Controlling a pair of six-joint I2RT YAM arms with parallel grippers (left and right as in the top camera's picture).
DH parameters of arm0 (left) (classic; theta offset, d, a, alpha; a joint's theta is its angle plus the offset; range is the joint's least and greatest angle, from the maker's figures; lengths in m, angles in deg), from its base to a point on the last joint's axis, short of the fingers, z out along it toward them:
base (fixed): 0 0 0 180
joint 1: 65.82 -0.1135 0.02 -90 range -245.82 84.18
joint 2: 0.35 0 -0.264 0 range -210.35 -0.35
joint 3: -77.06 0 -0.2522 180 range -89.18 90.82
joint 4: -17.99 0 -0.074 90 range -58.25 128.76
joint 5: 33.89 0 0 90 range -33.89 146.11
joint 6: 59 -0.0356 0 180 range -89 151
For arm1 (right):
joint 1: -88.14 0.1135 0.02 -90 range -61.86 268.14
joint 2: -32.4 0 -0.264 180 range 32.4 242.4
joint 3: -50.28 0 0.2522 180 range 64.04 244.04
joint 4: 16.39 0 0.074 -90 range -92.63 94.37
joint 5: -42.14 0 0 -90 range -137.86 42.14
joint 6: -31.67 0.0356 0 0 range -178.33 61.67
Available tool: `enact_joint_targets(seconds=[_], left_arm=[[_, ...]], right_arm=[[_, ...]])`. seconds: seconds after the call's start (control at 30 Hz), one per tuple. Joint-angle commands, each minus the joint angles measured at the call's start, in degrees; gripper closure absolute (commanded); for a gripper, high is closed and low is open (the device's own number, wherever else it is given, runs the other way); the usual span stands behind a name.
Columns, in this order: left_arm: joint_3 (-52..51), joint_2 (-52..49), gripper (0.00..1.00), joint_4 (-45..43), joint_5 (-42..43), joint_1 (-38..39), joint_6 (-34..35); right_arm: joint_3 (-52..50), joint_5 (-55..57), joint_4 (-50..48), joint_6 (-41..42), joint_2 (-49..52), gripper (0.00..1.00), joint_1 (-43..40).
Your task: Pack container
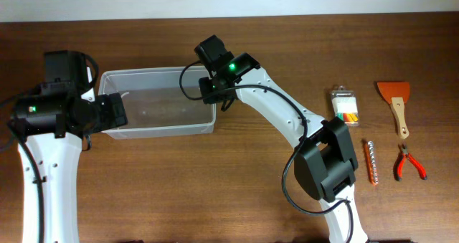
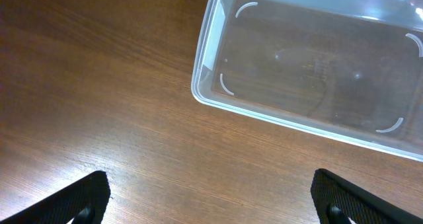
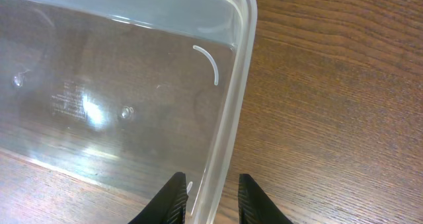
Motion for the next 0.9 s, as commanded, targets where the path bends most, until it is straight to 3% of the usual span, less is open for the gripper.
enact_joint_targets(seconds=[0.0,0.87], left_arm=[[-0.5,-0.3,0.01,0.2,0.2,-0.2,0.7],[-0.5,-0.3,0.01,0.6,0.2,-0.2,0.7]], right_arm=[[1.0,0.7,0.5,-0.3,0.2,0.74,0.2],[1.0,0.7,1.7,-0.3,0.3,0.73,0.2]])
